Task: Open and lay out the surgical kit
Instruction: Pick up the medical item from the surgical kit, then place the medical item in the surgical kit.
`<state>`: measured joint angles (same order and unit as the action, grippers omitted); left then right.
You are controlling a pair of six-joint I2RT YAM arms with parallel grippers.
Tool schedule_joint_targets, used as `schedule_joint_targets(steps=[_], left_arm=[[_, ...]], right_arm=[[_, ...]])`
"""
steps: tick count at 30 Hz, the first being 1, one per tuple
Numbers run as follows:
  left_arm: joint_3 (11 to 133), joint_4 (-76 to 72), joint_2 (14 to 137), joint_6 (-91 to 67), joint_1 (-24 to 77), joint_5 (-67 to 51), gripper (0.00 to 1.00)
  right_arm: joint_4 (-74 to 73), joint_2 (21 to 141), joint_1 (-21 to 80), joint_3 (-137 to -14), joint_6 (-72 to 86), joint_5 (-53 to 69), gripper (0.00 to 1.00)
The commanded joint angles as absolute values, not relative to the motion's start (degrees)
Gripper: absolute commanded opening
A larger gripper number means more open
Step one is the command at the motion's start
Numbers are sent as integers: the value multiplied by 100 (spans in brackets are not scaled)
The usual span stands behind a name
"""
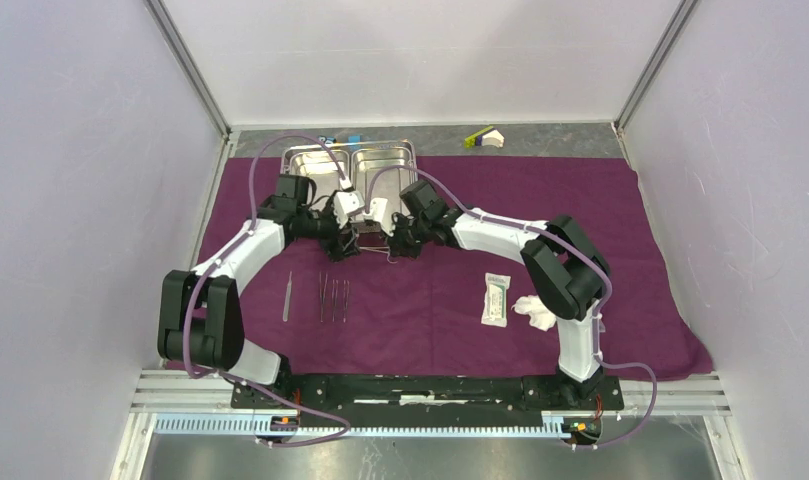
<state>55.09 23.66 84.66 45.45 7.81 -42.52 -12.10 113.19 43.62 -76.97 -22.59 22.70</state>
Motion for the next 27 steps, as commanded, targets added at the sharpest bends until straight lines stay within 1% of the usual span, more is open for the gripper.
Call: schedule_joint_targets(steps=[1, 3, 8, 11, 17, 23, 27], left_arm=[[5228, 2162, 8141, 5916, 1189, -3859, 81], [5107, 2103, 8080, 6119, 1297, -3854, 81], [4619, 1180, 8032, 6054, 1301, -3678, 80], [4395, 508, 8033, 5685, 1224, -3622, 80], [4072, -447, 7924, 5378, 781, -4219, 80], [3733, -244, 7797, 7000, 773, -4738, 80], [3782, 513, 7770, 8390, 829, -4921, 80]], right_arm=[[-1126, 10991, 4274, -7682, -1943, 2685, 0], [-1097, 10986, 4238, -7674, -1838, 2786, 0], [-991, 10951, 4150, -7579, -1653, 2979, 0], [-948, 10933, 4123, -7517, -1634, 3016, 0], [-854, 10933, 4020, -7390, -1576, 3105, 0], [-818, 10998, 3931, -7467, -1369, 3439, 0], [-789, 10997, 3905, -7475, -1279, 3502, 0]])
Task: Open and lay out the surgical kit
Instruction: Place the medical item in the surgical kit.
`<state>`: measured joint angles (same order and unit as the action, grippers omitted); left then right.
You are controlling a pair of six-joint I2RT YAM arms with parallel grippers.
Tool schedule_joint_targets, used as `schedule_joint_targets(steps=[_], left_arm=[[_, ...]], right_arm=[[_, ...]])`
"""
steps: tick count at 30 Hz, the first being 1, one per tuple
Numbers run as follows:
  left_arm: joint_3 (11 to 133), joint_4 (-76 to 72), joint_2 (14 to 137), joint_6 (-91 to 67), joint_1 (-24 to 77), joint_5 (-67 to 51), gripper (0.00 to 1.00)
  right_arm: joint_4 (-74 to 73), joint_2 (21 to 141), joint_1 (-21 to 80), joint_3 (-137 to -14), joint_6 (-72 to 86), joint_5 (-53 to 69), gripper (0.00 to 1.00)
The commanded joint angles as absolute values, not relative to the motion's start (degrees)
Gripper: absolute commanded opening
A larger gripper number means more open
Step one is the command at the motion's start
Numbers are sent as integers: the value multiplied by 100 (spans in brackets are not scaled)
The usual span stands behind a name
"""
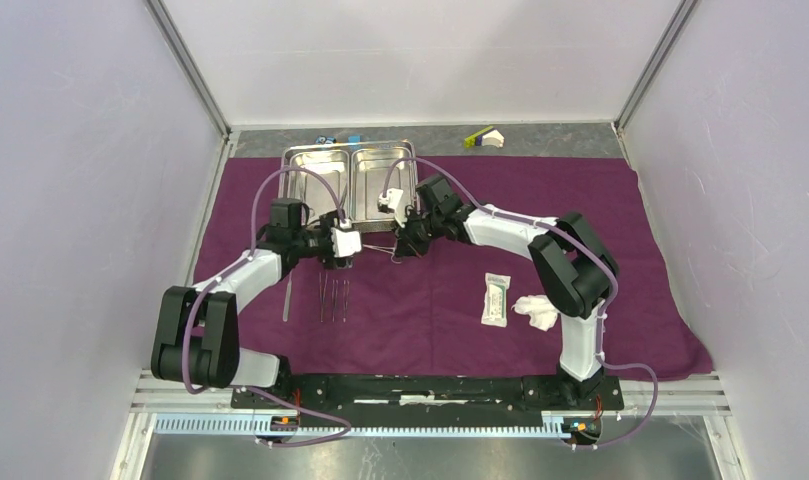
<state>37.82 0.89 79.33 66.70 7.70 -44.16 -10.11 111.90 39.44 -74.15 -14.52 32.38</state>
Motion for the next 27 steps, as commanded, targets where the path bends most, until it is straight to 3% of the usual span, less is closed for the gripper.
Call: schedule_joint_targets(steps=[1, 16, 27], left_arm=[[3781, 579, 7762, 8587, 871, -4914, 80], [3536, 99, 8011, 10021, 1871, -3896, 75], [3175, -1014, 8230, 10342, 2162, -3113, 54]], right_arm=[[-785, 11004, 3902, -7477, -1275, 3519, 0], [-704, 11003, 3868, -7466, -1072, 3752, 0], [-677, 10981, 3851, -7406, -1011, 3902, 0]])
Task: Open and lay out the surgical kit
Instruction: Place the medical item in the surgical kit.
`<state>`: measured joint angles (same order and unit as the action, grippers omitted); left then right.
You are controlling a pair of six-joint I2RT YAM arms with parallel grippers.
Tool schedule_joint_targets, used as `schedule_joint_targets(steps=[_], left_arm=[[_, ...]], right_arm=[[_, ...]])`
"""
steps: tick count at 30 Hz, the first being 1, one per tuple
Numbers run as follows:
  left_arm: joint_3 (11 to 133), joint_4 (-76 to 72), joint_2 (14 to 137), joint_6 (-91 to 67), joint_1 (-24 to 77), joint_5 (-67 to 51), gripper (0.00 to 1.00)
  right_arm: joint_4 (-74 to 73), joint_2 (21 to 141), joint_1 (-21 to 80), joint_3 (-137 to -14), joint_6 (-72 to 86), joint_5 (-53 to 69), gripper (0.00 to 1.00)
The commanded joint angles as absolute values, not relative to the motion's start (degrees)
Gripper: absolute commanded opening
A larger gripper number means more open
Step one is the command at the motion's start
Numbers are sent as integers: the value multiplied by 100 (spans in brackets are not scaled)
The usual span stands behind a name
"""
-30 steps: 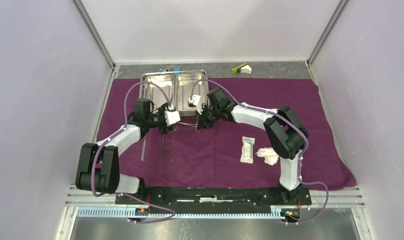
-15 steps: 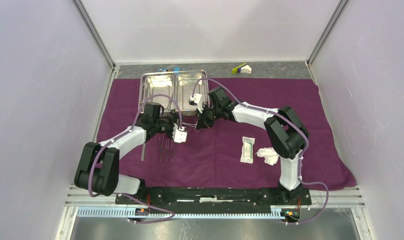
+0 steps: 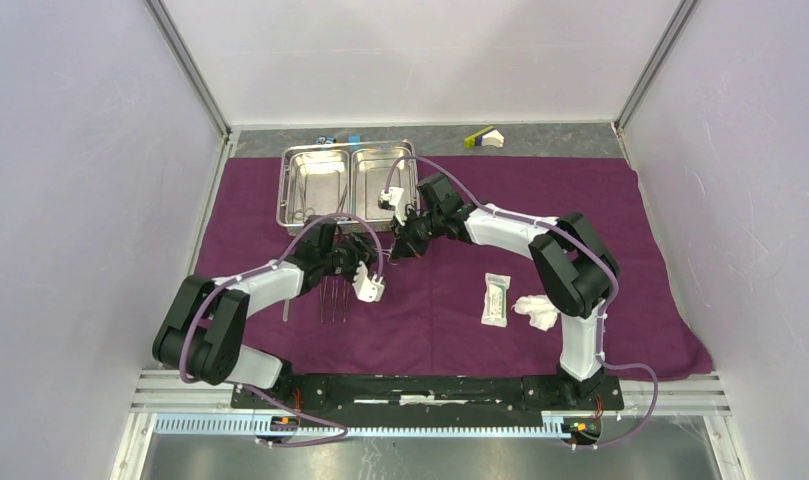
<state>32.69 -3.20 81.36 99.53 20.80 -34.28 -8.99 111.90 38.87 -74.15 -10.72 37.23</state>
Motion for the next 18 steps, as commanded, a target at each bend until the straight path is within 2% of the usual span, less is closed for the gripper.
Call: schedule_joint_targets(steps=[1, 14, 18], left_arm=[[3169, -1025, 8256, 10372, 2162, -3059, 52], [2921, -1815, 8461, 10623, 2182, -2663, 22], [2831, -2057, 8489, 10704, 2254, -2638, 6]], right_arm=[[-677, 10978, 3850, -7404, -1013, 3902, 0], [-634, 10932, 3850, -7286, -993, 3990, 0], [-616, 10934, 3851, -7269, -992, 4027, 0]])
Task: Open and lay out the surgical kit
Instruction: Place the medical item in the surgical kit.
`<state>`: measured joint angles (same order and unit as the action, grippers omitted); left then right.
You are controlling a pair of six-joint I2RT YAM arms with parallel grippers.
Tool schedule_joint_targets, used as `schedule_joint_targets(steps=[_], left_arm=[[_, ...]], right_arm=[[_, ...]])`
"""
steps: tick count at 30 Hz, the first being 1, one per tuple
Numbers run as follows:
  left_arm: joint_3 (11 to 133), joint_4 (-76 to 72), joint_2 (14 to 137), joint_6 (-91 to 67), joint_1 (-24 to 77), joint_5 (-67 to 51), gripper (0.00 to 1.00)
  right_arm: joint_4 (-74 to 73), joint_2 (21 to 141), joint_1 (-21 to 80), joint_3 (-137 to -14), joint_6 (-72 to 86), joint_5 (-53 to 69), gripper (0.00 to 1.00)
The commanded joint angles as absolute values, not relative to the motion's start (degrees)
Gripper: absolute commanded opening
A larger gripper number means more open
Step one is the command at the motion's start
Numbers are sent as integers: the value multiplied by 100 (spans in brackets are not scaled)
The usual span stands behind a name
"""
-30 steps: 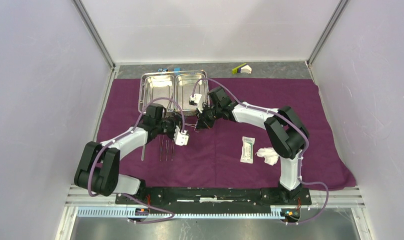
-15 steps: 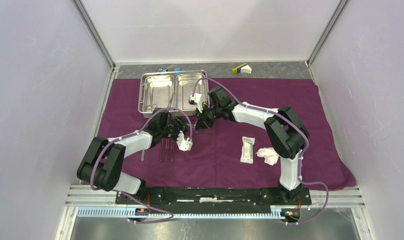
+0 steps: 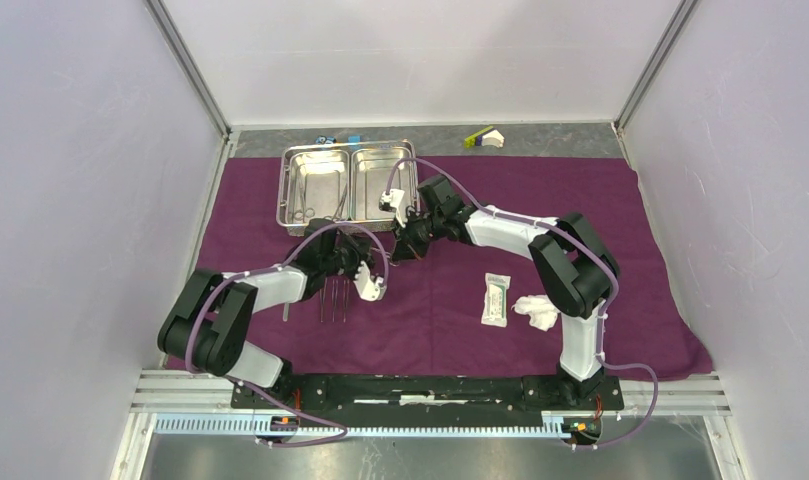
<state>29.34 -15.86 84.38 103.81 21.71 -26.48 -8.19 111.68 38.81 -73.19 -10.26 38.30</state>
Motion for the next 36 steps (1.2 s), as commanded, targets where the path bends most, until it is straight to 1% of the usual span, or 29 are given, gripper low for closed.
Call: schedule_joint_targets(steps=[1, 7, 8, 9, 11, 12, 14, 16, 20, 24, 26, 30, 36], left_arm=[[2799, -2115, 8488, 10711, 2262, -2643, 3], [2758, -2211, 8350, 10567, 2290, -2673, 2], [2745, -2234, 8320, 10533, 2278, -2672, 2], [2744, -2275, 8302, 10514, 2281, -2680, 2], [2704, -2405, 8257, 10484, 2277, -2760, 2], [2679, -2477, 8238, 10509, 2282, -2836, 2], [2589, -2688, 8202, 10599, 2279, -3034, 2], [2415, -3112, 8177, 10600, 2283, -3278, 2], [1956, -4384, 8255, 10587, 2280, -3706, 2], [1518, -5715, 8443, 10748, 2299, -4316, 2], [1376, -6255, 8569, 10826, 2370, -4444, 2], [1182, -7171, 8671, 10693, 2559, -4449, 2], [1090, -7200, 8442, 10923, 2890, -4276, 2]], right_arm=[[-617, 10933, 3850, -7269, -987, 4035, 0], [-650, 10870, 3839, -7232, -1039, 4034, 0], [-657, 10823, 3820, -7216, -1063, 4032, 2], [-668, 10771, 3807, -7201, -1095, 4023, 10], [-725, 10633, 3789, -7161, -1223, 3978, 31], [-808, 10547, 3786, -7142, -1355, 3933, 39], [-922, 10318, 3772, -7026, -1642, 3740, 50], [-959, 10027, 3744, -6847, -1908, 3606, 58], [-1207, 9582, 3710, -6723, -2199, 3516, 63], [-1184, 9337, 3675, -6581, -2228, 3657, 76], [-1197, 9266, 3643, -6537, -2224, 3855, 79], [-1193, 9237, 3630, -6354, -2206, 4351, 81], [-1196, 9324, 3617, -6183, -2143, 4829, 82]])
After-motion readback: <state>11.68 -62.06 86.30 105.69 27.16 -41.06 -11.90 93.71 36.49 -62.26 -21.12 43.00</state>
